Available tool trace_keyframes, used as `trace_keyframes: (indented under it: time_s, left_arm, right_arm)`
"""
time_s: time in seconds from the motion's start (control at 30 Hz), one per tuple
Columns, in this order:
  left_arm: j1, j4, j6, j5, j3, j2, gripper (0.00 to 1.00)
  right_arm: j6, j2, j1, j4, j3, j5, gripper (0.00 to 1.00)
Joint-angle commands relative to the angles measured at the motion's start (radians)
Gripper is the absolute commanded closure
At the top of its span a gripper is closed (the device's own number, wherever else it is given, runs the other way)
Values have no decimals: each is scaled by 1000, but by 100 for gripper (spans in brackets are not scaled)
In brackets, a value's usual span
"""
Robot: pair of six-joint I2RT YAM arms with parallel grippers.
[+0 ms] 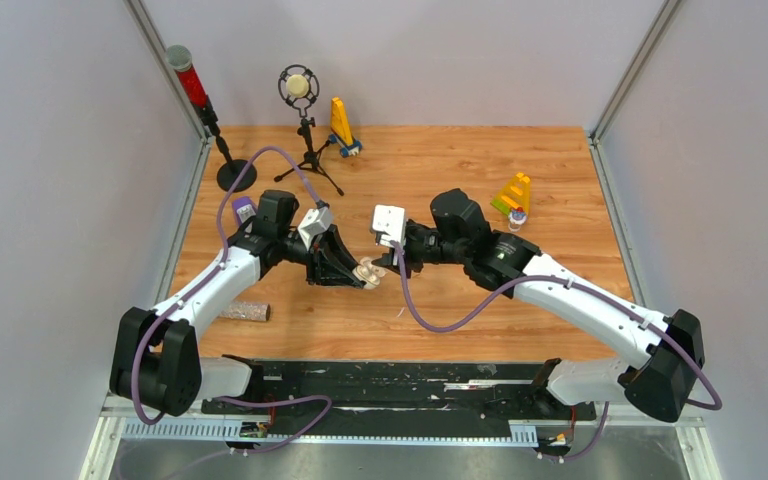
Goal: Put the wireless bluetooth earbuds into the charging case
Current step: Adjust the earbud with the charging case.
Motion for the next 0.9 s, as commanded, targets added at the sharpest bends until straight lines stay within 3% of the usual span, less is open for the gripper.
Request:
trace_keyframes:
  time_s: [0.0, 0.5, 0.87]
  left_arm:
    - [-4, 0, 21, 32, 43, -5, 85]
    - [-3, -3, 25, 32, 44, -5, 85]
    - [-4, -5, 26, 32, 47, 3, 85]
  right_arm:
    - [-10, -20, 3, 2, 53, 72, 53]
    - [55, 23, 7, -57, 101, -80, 53]
    - [67, 26, 11, -57, 115, -74, 52]
